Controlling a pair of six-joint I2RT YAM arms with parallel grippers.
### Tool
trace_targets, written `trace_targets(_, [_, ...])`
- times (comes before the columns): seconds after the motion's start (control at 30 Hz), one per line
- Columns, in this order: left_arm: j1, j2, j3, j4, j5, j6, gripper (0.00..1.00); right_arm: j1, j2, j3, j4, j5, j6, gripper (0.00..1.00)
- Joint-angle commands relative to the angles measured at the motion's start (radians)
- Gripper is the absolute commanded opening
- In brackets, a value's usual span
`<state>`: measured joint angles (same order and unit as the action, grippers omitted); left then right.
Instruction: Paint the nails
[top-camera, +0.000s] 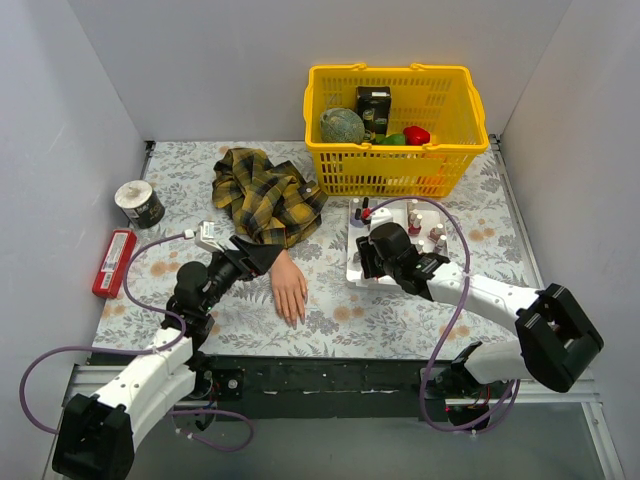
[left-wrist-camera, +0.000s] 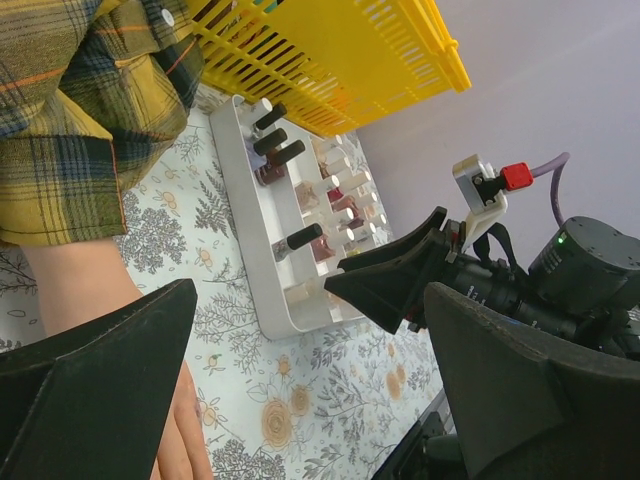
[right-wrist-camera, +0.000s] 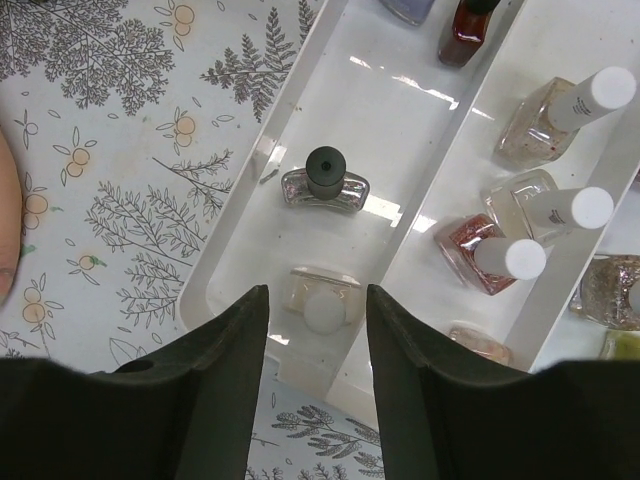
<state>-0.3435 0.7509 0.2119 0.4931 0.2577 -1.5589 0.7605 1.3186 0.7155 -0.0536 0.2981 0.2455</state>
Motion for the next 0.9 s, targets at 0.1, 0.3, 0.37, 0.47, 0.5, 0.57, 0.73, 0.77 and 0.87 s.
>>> trace_targets(0.1, [-0.008, 0.005, 0.037, -0.001, -0.002, 0.017, 0.98, -0.006, 0.033, 0.061, -0.018, -0.002, 0.015, 0.51])
trace_targets(0.3, [-0.011, 0.015, 0.037, -0.001, 0.000, 0.017, 0.98, -0.004, 0.031, 0.065, -0.028, 0.004, 0.012, 0.41])
trace_targets(0.37, [-0.011, 0.022, 0.037, 0.002, 0.000, 0.017, 0.98, -0.004, 0.033, 0.064, -0.029, 0.006, 0.012, 0.40])
trace_targets(0.47, [-0.012, 0.027, 0.041, 0.004, 0.005, 0.019, 0.98, -0.006, 0.041, 0.073, -0.038, 0.004, 0.011, 0.29])
trace_targets(0.5, [-0.012, 0.030, 0.040, 0.004, 0.005, 0.019, 0.98, -0.004, 0.044, 0.075, -0.041, 0.004, 0.009, 0.29])
trace_targets(0.57, [-0.014, 0.033, 0.043, 0.004, 0.005, 0.017, 0.98, -0.004, 0.045, 0.078, -0.045, 0.001, 0.009, 0.25])
trace_targets(0.73, [-0.017, 0.036, 0.044, 0.005, 0.006, 0.019, 0.98, -0.004, 0.044, 0.075, -0.043, -0.008, 0.006, 0.44])
trace_targets(0.77, [-0.018, 0.039, 0.043, 0.004, 0.006, 0.019, 0.98, -0.004, 0.045, 0.075, -0.043, -0.011, 0.005, 0.50])
trace_targets(0.87, [-0.019, 0.041, 0.044, 0.004, 0.005, 0.019, 0.98, -0.004, 0.065, 0.084, -0.052, -0.010, 0.003, 0.66])
